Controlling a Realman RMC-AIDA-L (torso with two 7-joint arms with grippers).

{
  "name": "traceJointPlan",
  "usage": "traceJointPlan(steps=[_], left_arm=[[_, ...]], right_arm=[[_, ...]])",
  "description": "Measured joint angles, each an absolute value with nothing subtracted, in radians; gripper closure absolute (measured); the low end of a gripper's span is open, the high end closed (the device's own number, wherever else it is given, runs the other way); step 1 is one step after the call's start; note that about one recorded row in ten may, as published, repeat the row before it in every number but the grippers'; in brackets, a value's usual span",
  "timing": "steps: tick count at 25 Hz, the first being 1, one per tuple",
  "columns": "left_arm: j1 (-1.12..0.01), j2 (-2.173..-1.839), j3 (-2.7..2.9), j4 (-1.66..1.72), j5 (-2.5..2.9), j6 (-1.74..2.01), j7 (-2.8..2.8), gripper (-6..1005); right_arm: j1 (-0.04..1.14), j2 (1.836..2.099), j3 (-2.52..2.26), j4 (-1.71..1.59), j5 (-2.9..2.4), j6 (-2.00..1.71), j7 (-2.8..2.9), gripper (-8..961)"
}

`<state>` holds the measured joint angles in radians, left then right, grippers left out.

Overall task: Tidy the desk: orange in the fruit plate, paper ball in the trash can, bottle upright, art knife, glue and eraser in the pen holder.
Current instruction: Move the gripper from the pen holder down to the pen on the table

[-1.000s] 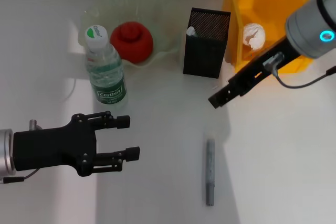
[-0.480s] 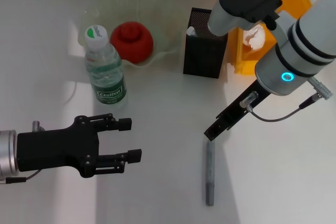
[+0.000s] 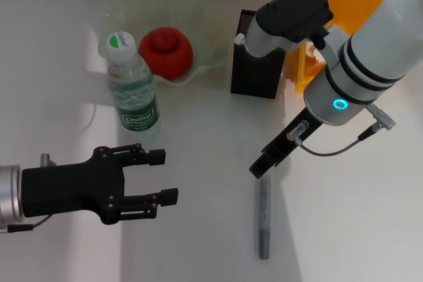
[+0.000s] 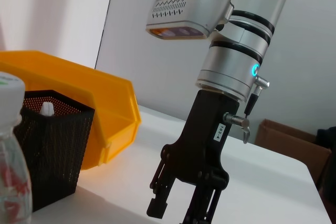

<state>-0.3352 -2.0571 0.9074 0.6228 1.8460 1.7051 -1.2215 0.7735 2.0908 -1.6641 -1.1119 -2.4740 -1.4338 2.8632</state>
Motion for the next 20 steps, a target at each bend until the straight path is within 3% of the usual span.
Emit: traceJointPlan(steps=[11, 16, 20], left_arm=[[-0.342, -2.060, 0.909, 0.623, 1.845, 1.701, -1.221, 245], [-0.342, -2.060, 0.907, 0.623, 1.845, 1.699, -1.220, 244], [-0.342, -2.060, 0.907, 0.623, 1.845, 1.694, -1.220, 244]], right_arm=[[0.792, 2.092, -1.721, -1.080, -2.453, -1.392, 2.874, 268], [0.793, 2.092, -1.725, -1.078, -2.445, -1.392, 2.880, 479], [0.793, 2.092, -1.727, -1.077, -2.444, -1.391, 2.887, 529]])
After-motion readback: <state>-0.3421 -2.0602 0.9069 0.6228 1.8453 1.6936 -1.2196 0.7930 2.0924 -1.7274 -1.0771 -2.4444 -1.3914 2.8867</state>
